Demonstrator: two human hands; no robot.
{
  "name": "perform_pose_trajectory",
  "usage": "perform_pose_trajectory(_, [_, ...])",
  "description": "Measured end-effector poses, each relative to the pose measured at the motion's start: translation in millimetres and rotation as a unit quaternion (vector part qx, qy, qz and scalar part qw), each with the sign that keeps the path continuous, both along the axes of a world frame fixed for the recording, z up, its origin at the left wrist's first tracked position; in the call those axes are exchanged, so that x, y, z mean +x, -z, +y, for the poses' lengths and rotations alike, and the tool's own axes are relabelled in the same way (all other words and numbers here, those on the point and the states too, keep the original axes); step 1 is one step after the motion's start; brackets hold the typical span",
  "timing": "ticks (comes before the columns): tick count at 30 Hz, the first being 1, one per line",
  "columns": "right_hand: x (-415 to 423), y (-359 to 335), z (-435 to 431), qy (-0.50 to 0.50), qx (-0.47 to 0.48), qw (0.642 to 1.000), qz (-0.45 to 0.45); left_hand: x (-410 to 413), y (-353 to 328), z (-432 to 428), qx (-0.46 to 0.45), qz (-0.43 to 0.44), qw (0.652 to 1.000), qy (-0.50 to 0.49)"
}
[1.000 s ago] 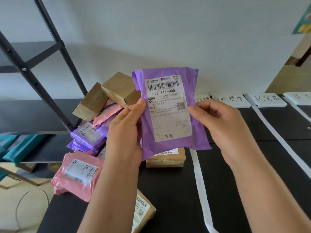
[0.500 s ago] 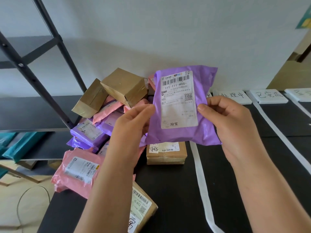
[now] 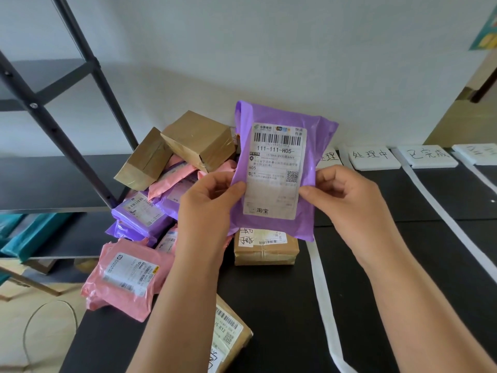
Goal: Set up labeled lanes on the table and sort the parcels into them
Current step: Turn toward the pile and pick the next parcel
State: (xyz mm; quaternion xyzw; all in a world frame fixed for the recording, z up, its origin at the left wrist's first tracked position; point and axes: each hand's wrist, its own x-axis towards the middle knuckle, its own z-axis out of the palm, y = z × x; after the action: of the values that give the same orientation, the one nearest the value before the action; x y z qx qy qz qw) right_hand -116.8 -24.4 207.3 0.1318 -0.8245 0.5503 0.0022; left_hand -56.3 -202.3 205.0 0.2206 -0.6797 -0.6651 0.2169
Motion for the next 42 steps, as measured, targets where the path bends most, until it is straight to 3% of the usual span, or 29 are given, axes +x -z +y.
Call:
perform_pose_trajectory(5, [-2.9,-5.3,0.6,0.099,0.053,0.988,0.110,2.6,4.0,-4.4,-0.059,-0.013,0.998,0.017])
perform_pose_trajectory(8, [-9.6,-8.5,3.1,0.105,0.120,0.967,0.198,4.3,3.1,-5.4,-0.116,-0.014,0.992,0.055])
perform_pose_trajectory(11, [-14.6,-6.6,4.8,0.092,0.162,0.960,0.209,4.6,3.3,-4.9,-0.162,-0.013,0.984,0.079])
perform_pose_trajectory(23, [6.2,22.8,41.2,0.178,0.101,0.971,0.127,-34.3,39.6,19.8,-0.209,0.034,0.973,0.092])
perform_pose_trajectory(26, [4.1,38.9,64.4,0.212,0.096,0.969,0.086,-44.2,62.9,36.3,-0.221,-0.028,0.971,0.084])
perform_pose_trajectory(31, [-21.8,69.4,110.0,0.244,0.056,0.968,-0.007,-61.0,95.8,68.2,-0.093,-0.162,0.978,0.091])
perform_pose_trajectory(42, [-140.5,158.8,185.6,0.228,0.093,0.957,-0.152,-142.0,179.2,158.9,-0.073,-0.321,0.938,0.113])
